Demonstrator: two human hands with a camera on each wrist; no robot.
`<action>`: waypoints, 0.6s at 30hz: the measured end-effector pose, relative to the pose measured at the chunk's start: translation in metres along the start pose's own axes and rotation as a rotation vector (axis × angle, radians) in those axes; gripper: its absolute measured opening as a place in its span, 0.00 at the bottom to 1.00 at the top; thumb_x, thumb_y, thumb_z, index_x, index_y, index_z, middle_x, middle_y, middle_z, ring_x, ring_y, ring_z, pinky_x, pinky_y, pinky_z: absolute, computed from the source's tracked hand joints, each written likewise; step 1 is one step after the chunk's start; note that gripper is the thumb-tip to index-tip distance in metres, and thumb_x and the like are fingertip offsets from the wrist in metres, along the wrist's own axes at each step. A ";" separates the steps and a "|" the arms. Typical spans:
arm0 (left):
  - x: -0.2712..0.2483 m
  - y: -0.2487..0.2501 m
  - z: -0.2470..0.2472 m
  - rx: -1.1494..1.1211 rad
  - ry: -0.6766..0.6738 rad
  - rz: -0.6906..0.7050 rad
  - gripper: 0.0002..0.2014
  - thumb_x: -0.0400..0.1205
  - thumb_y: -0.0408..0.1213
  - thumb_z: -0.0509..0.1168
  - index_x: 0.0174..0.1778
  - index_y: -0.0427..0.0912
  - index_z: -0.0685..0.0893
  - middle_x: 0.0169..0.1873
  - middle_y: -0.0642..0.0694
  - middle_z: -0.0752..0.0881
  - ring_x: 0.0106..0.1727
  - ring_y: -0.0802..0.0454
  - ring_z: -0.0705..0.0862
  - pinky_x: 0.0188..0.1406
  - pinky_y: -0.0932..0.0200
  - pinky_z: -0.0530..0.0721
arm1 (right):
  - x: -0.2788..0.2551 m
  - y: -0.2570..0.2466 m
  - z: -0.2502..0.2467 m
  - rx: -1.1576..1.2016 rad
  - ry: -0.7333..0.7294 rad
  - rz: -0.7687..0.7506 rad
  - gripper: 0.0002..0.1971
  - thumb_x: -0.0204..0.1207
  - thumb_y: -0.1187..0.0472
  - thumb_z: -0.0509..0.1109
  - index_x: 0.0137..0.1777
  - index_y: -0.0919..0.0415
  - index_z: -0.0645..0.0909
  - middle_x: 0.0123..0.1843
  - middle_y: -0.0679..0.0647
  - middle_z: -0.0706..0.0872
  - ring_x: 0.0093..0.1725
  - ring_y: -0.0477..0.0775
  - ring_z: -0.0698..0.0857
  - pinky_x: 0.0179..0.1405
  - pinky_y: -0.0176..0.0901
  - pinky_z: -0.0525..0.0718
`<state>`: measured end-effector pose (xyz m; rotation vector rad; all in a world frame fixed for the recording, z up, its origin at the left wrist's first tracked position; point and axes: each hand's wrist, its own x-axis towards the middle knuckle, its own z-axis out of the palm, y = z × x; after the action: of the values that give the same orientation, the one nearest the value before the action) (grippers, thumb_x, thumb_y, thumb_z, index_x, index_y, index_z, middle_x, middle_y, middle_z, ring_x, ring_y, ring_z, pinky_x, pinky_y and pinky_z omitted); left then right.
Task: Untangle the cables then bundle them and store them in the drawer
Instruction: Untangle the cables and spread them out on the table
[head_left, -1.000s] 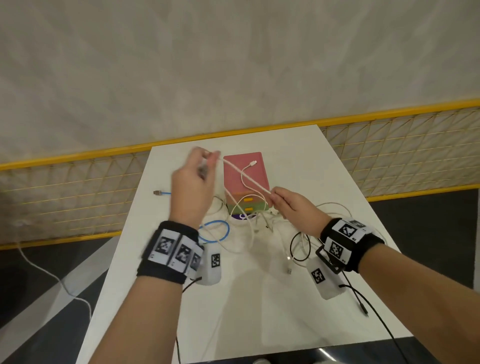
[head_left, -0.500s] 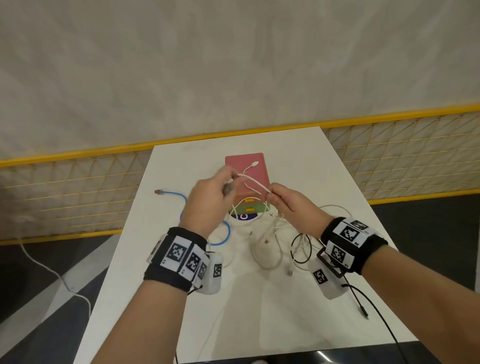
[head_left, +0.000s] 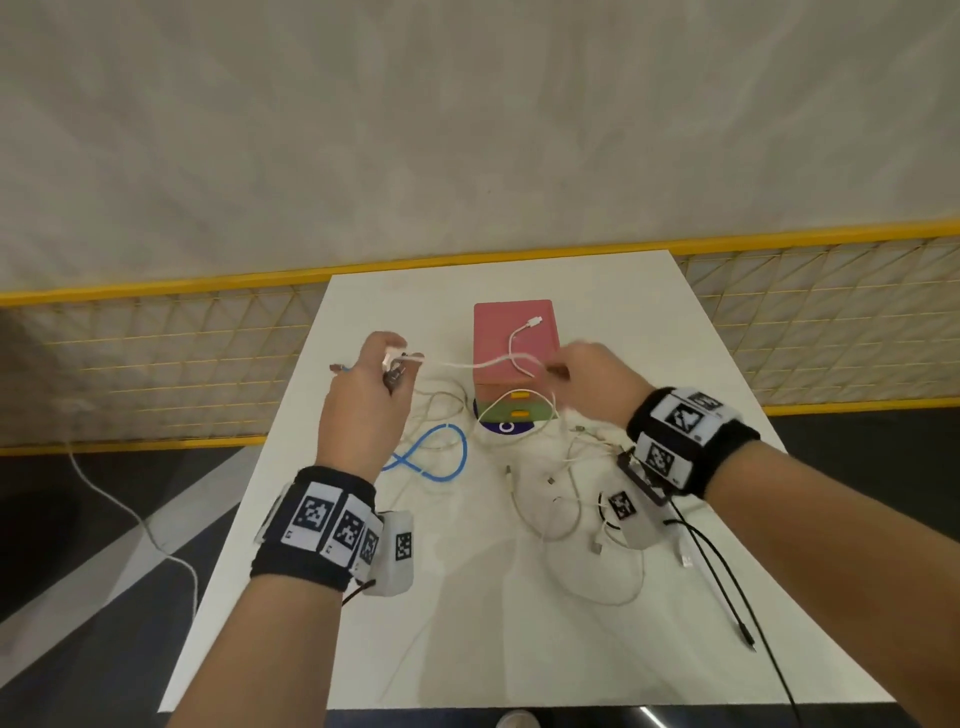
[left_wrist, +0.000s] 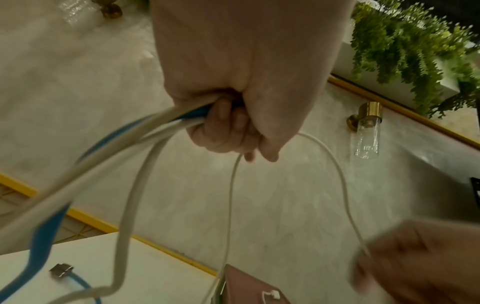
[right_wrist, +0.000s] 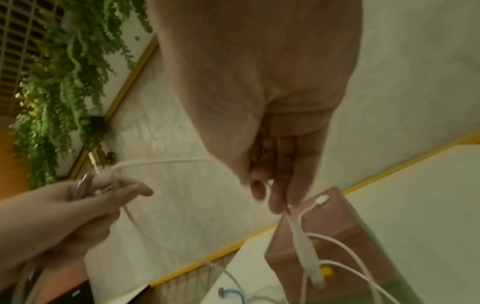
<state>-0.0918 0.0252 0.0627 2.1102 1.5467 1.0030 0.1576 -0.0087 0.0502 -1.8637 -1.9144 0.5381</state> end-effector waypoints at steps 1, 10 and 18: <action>-0.001 0.000 -0.001 -0.022 -0.004 -0.024 0.18 0.85 0.47 0.63 0.71 0.52 0.72 0.28 0.50 0.83 0.34 0.45 0.83 0.37 0.51 0.80 | 0.011 -0.009 -0.003 0.077 0.052 -0.018 0.12 0.82 0.62 0.61 0.61 0.58 0.82 0.32 0.59 0.79 0.31 0.55 0.76 0.35 0.44 0.73; -0.019 -0.013 0.013 -0.129 -0.120 -0.065 0.03 0.88 0.37 0.58 0.51 0.48 0.76 0.21 0.52 0.68 0.21 0.56 0.70 0.25 0.59 0.68 | 0.022 -0.010 0.069 -0.061 -0.144 -0.080 0.08 0.74 0.66 0.62 0.46 0.63 0.83 0.40 0.58 0.85 0.40 0.60 0.81 0.40 0.43 0.73; -0.035 -0.012 0.032 -0.281 -0.149 -0.216 0.10 0.83 0.45 0.66 0.44 0.43 0.75 0.22 0.55 0.68 0.23 0.61 0.70 0.28 0.67 0.70 | -0.012 0.017 0.146 -0.402 -0.499 0.192 0.22 0.76 0.45 0.67 0.63 0.59 0.77 0.66 0.58 0.81 0.66 0.61 0.79 0.62 0.51 0.76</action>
<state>-0.0829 0.0010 0.0210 1.7447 1.4308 0.9059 0.0935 -0.0190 -0.0821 -2.3567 -2.3046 0.7857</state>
